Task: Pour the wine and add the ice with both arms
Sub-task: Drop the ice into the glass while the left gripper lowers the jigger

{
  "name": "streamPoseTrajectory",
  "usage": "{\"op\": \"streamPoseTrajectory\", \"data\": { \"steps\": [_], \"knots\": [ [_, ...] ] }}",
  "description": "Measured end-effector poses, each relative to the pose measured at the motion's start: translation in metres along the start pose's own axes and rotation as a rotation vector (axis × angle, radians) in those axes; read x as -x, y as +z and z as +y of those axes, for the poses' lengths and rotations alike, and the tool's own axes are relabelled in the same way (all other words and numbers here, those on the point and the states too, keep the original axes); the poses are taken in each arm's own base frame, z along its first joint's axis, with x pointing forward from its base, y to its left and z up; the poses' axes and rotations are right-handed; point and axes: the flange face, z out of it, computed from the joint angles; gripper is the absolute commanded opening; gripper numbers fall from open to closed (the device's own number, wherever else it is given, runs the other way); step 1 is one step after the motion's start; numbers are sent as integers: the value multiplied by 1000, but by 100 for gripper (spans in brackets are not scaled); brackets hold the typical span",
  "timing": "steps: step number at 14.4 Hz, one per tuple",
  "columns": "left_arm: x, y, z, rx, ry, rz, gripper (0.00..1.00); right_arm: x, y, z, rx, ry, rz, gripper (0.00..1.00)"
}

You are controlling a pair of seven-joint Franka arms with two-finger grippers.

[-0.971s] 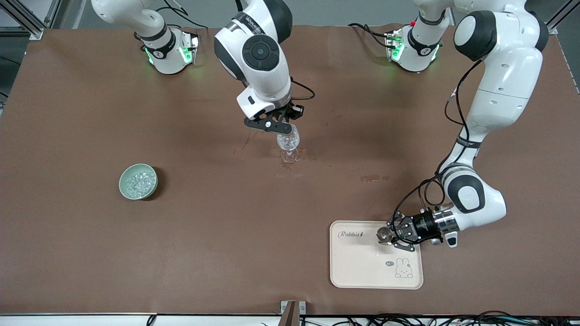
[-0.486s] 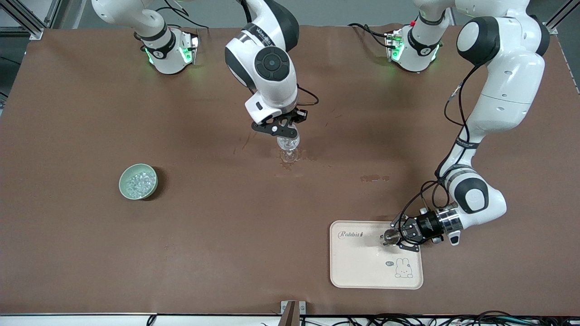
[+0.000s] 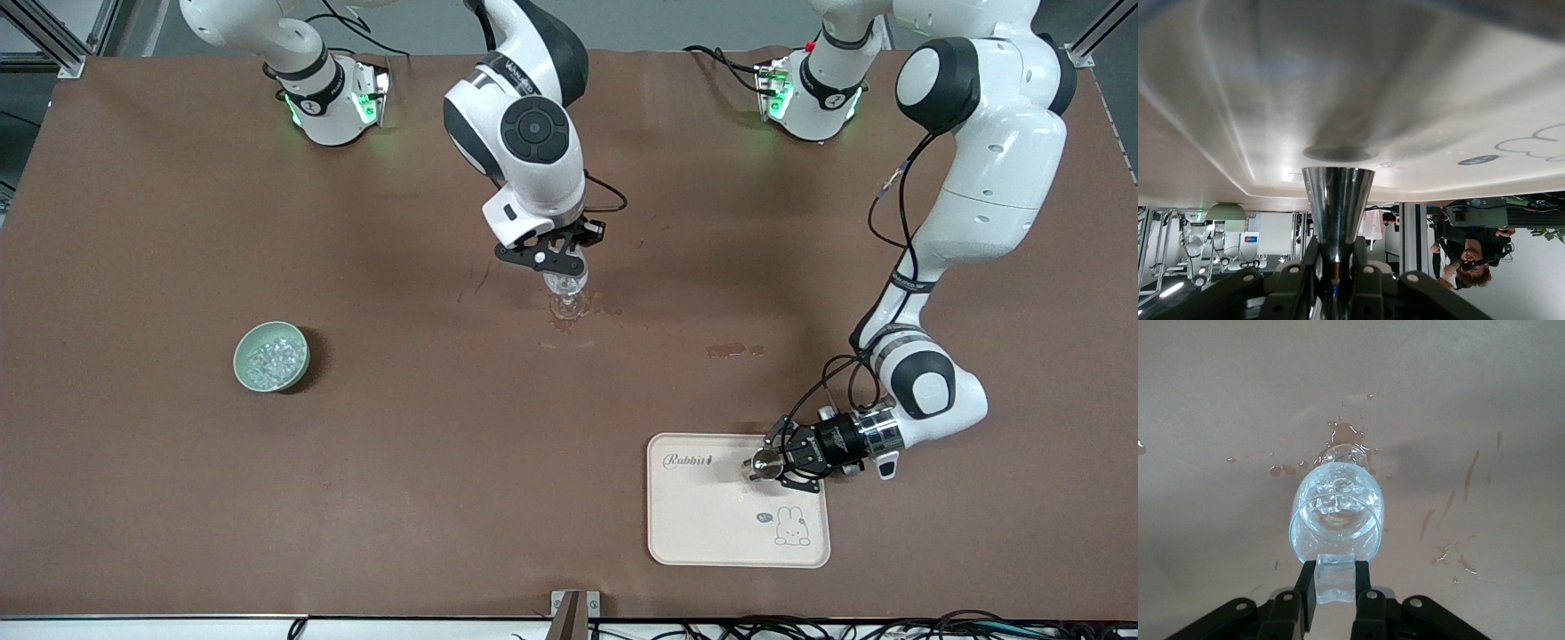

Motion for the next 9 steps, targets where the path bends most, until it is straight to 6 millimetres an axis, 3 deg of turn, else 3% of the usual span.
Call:
{"op": "streamPoseTrajectory", "data": {
  "steps": [1, 4, 7, 8, 9],
  "knots": [
    [-2, 1, -1, -4, 5, -7, 4, 0, 0, 0, 0, 2, 0, 12],
    [-10, -2, -2, -14, 24, -24, 22, 0, 1, 0, 1, 6, -1, 15],
    [-13, -4, -2, -15, 37, -29, 73, 0, 2, 0, 3, 13, -1, 24],
    [-13, -4, -2, -15, 38, -29, 100, 0, 2, -1, 3, 17, -1, 27],
    [-13, -4, -2, -15, 39, -29, 100, 0, 2, -1, 3, 21, -1, 30]
  ]
}}
